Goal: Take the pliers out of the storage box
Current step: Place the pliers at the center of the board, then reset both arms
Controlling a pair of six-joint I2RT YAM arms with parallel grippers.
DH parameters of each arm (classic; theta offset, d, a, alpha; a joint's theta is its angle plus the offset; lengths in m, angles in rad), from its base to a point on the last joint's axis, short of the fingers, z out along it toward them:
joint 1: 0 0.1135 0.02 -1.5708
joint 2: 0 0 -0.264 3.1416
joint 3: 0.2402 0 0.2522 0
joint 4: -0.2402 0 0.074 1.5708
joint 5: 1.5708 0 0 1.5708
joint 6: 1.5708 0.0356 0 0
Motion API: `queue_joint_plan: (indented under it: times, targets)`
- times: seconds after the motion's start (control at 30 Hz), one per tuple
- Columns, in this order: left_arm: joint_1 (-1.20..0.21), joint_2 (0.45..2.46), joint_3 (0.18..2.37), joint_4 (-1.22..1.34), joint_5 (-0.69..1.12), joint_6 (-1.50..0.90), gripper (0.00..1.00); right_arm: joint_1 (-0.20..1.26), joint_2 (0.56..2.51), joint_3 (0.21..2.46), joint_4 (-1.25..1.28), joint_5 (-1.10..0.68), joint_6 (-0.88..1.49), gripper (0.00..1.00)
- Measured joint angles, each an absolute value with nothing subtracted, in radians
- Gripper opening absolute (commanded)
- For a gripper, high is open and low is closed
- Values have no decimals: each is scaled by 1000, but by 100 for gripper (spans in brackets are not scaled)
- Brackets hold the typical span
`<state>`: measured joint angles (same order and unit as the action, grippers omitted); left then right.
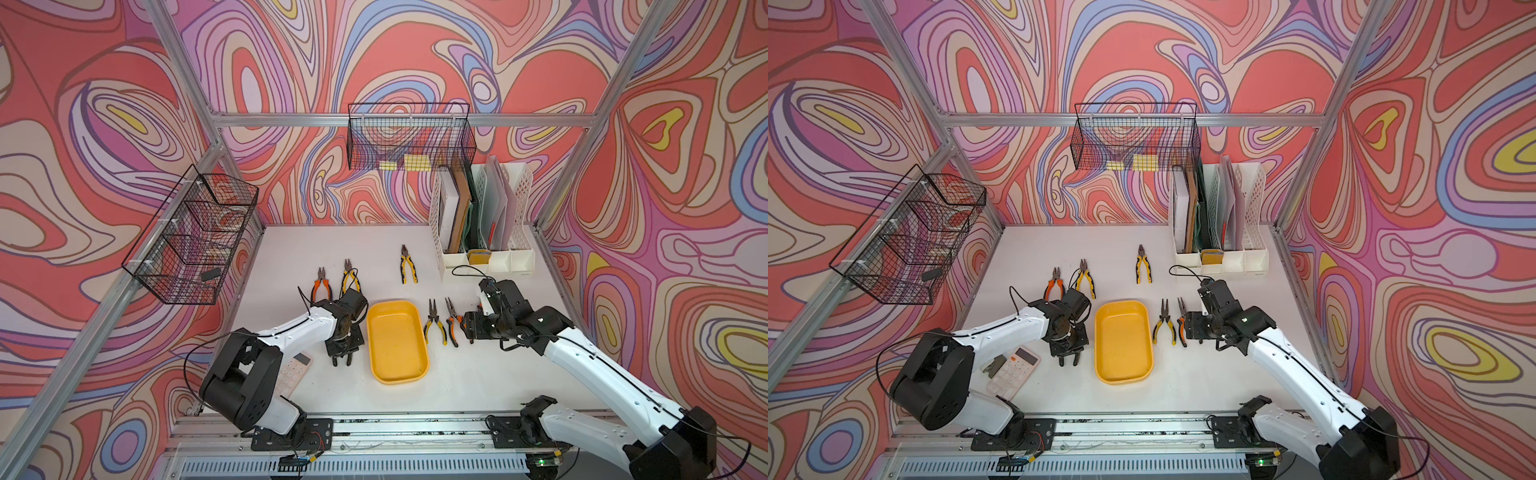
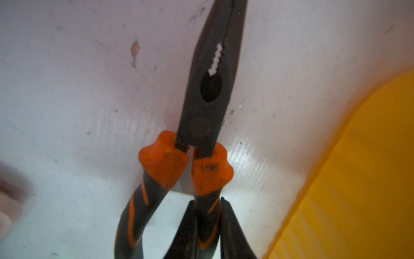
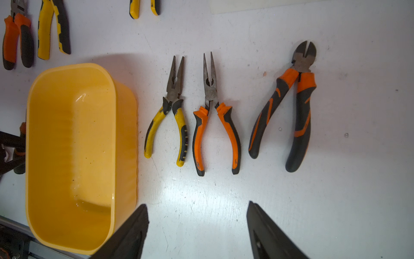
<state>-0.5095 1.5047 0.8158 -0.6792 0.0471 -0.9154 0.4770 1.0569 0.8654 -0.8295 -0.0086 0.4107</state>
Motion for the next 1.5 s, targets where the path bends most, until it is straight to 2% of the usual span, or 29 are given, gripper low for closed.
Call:
queue_joint_plan:
  times: [0.07, 0.2, 0.27, 0.33, 0.5, 0.8, 1.1, 1.33, 1.4, 1.43, 1.47, 1.5]
  targets:
    - [-509, 1510, 816, -674, 50, -914, 0, 477, 1057, 865, -830, -9, 411, 74]
    - [-502, 1523, 816, -661, 53, -913, 15, 477, 1057, 865, -830, -9, 411, 74]
    - [-499, 1523, 816, -661, 54, -913, 26, 477, 1057, 865, -830, -9, 410, 74]
    - [-498, 1523, 816, -660, 53, -913, 42, 477, 1057, 865, -830, -8, 411, 74]
    - [-498, 1520, 822, -659, 49, -908, 53, 477, 1057, 865, -830, -9, 410, 75]
    - [-498, 1430, 868, -686, 14, -881, 54, 477, 1056, 865, -830, -7, 410, 75]
    - [-497, 1163, 981, -702, -2, -694, 51, 477, 1053, 881, -834, 24, 406, 74]
    - [-497, 902, 983, -628, 6, -522, 58, 477, 1039, 1043, -828, 66, 350, 73]
    - [-497, 837, 969, -577, 14, -478, 91, 477, 1003, 1063, -797, 81, 324, 74]
    - [-496, 805, 952, -545, 18, -455, 100, 477, 979, 1063, -778, 91, 313, 75]
    - [-496, 765, 918, -496, 20, -426, 100, 477, 942, 1060, -750, 105, 296, 78]
    - [-496, 726, 881, -453, 20, -401, 100, 477, 904, 1047, -714, 119, 279, 97]
